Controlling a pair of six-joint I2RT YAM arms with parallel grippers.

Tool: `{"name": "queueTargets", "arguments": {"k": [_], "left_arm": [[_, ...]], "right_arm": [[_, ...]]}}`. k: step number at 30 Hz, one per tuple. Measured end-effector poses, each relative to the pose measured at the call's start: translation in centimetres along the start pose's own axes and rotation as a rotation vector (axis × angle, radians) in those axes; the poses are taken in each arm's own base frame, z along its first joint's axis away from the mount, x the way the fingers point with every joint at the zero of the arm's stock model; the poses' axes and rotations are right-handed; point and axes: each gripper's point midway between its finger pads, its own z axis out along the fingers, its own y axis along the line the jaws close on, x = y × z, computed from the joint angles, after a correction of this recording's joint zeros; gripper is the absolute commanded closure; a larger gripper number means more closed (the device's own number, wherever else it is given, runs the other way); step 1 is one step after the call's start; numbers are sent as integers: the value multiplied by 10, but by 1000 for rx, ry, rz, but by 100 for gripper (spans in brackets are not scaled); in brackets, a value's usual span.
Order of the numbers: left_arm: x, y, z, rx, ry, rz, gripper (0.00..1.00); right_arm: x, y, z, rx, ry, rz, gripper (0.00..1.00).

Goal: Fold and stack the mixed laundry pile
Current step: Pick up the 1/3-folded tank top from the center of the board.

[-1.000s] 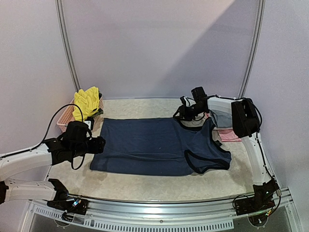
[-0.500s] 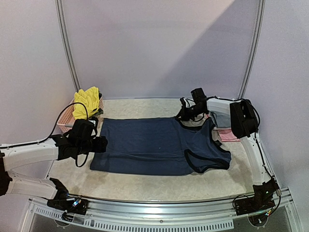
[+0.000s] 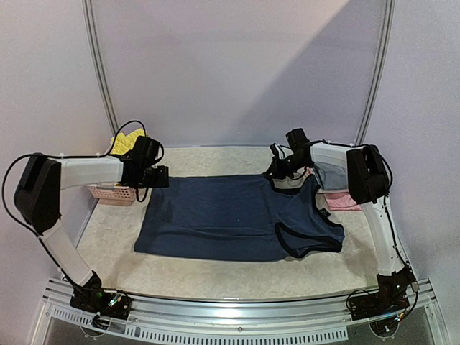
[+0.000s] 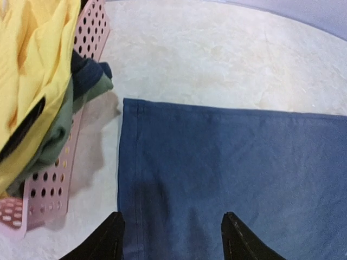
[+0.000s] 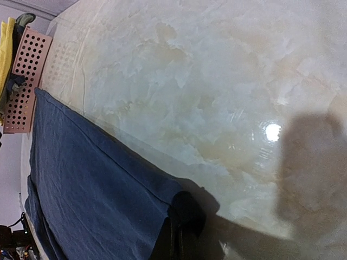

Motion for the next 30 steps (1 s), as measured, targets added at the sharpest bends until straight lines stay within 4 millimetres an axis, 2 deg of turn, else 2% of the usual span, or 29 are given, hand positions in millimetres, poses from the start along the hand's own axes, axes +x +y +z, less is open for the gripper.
{"name": "queueTargets", "arguments": {"k": [4,13,16,20,22,30], "left_arm": [[-17,1,34,-32,45,11,42],[-50,8,87,-52,97,14,55],[-51,11,107,-60,128,20,57],[-44,13,130,-54,177,27,58],[-41,13,138,-50,200,32,60],[-51,12,157,-34,214,40,66]], "right_arm": [[-3,-1,-12,41,-14,-18,100],[1,-17,-21,80,-7,-6,100],[2,-17,-20,80,-3,-12,100],[5,-19,-19,81,4,-15,100],[8,-21,-18,83,10,-12,100],[17,-25,-15,85,29,-6,100]]}}
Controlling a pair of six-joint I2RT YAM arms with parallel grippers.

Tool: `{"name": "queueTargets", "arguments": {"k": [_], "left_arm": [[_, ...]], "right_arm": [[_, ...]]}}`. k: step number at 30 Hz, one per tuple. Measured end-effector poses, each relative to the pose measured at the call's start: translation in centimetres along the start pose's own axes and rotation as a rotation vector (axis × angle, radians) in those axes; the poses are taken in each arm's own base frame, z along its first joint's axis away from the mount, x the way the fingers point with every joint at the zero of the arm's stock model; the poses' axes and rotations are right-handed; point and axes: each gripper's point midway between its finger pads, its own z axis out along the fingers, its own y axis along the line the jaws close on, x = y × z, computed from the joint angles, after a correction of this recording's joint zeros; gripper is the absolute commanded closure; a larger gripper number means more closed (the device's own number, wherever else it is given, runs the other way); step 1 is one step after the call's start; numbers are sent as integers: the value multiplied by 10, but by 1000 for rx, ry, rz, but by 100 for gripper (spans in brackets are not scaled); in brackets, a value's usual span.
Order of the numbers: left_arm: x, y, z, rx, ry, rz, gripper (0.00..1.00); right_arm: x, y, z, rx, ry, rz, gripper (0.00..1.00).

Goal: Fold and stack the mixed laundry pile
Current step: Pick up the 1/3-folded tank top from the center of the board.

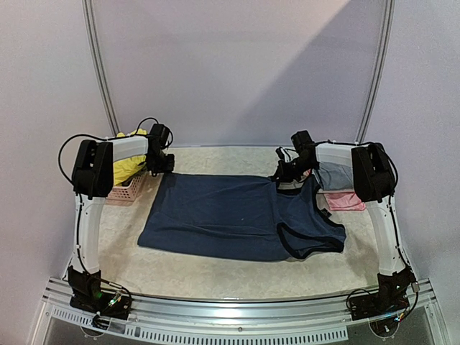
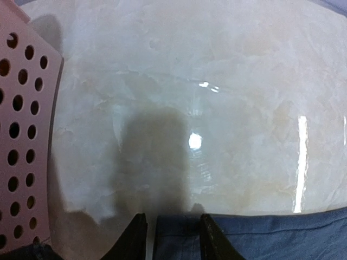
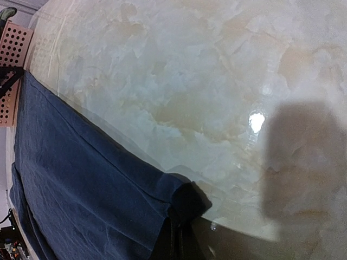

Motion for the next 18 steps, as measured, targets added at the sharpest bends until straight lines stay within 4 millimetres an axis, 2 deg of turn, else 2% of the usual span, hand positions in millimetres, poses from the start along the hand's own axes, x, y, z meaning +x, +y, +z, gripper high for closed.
{"name": "queueTargets", "arguments": {"k": [8,12,15,18], "left_arm": [[-5,1,9,14,27,-9,66],[2,-1,14,30,59,-8,67],[4,-4,13,43,68,-13,73],[4,-4,13,46,70,-19,86]], "right_arm": [[1,1,0,-8,4,-1,100],[2,1,0,-11,5,-1,100],[2,2,0,-12,6,-1,100],[2,2,0,-13,6,-1,100]]}}
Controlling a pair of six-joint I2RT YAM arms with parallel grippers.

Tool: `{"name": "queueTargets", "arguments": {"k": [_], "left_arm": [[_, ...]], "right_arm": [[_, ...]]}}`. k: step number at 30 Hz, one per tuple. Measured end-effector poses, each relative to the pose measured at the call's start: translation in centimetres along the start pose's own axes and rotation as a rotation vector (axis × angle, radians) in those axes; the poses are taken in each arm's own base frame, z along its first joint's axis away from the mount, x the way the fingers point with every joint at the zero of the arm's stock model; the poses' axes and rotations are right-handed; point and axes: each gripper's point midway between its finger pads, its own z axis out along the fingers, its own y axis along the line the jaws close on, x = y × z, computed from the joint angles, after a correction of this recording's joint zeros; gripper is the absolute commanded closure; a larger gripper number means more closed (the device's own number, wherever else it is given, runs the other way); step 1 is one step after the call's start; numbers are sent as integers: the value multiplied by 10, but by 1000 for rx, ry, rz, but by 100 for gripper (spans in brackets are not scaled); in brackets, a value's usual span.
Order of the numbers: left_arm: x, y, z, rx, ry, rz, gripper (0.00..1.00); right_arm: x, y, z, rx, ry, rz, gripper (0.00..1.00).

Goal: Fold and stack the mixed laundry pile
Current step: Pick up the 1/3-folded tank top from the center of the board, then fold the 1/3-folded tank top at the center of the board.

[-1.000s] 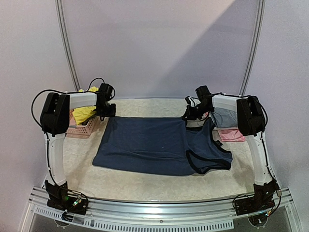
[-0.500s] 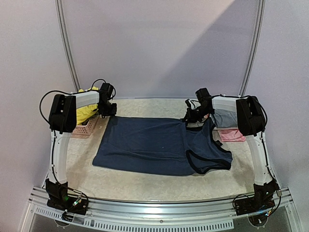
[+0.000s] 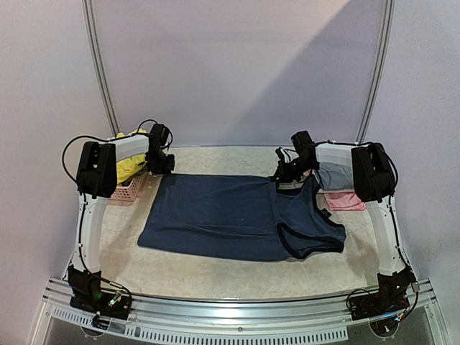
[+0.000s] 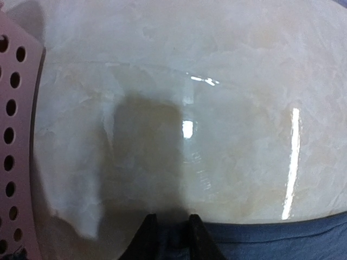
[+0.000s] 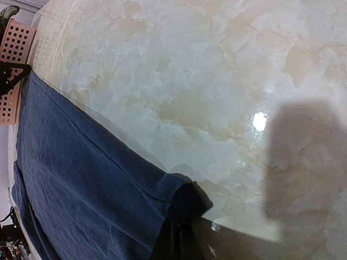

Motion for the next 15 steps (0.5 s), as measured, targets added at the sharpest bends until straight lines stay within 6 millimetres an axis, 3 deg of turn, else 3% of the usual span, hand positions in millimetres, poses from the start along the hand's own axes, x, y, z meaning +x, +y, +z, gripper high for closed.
{"name": "queueTargets", "arguments": {"k": [4,15], "left_arm": [[0,-2,0,10,2,-5,100],[2,-8,-2,57,-4,0,100]], "right_arm": [[0,0,0,-1,0,0,100],[-2,4,-5,-3,6,-3,100]]}}
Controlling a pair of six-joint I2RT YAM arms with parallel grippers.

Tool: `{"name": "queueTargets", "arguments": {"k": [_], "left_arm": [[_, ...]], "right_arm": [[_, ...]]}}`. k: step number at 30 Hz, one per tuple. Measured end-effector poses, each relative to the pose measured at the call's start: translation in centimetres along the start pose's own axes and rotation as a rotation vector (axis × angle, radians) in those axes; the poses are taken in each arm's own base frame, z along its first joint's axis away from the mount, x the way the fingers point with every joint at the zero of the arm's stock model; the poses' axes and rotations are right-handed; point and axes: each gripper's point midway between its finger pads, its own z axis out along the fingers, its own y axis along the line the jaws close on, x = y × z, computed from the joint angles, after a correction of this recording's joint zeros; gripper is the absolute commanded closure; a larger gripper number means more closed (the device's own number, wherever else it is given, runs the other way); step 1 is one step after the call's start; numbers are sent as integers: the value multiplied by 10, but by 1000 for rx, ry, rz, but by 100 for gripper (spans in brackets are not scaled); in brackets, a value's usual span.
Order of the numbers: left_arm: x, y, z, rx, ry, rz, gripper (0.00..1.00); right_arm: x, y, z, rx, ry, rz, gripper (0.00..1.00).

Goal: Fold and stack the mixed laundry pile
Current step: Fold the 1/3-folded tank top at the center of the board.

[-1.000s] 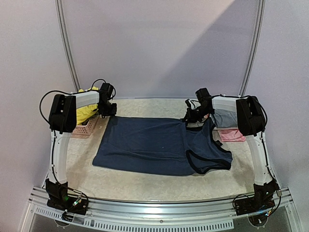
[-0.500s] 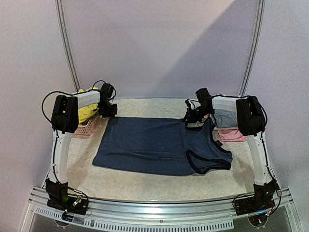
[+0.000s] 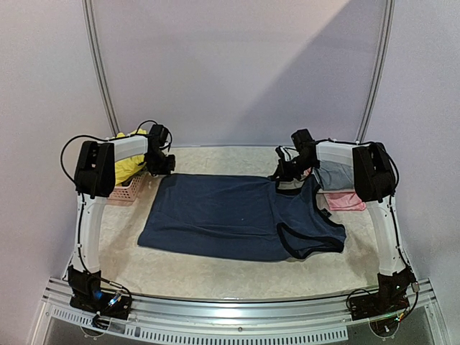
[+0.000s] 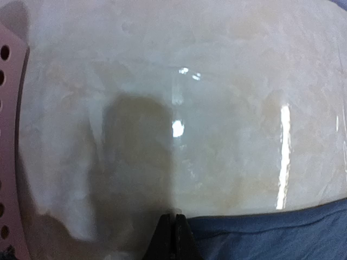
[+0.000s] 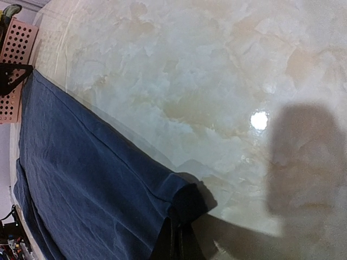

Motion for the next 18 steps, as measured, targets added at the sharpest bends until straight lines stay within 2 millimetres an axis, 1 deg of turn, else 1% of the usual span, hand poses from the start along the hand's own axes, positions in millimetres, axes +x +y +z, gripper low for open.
{"name": "queueTargets", "arguments": {"k": [2,5,7,11,15,18], "left_arm": [[6,0,-5,7,7,2,100],[13,1,-18,13,10,4,100],[14,1,-32,22,-3,7,100],[13,1,-60,36,-40,12,100],[13,2,-83,45,-82,16,100],[19,5,-92,45,-93,18,100]], "right_arm": [[-1,3,-5,0,0,-5,100],[-5,12,-18,-6,-15,-28,100],[-8,21,-31,-12,-24,-49,100],[-11,36,-49,-30,-39,-94,99],[-1,46,-54,-37,-24,-125,99],[9,50,-52,-37,-3,-140,98]]}}
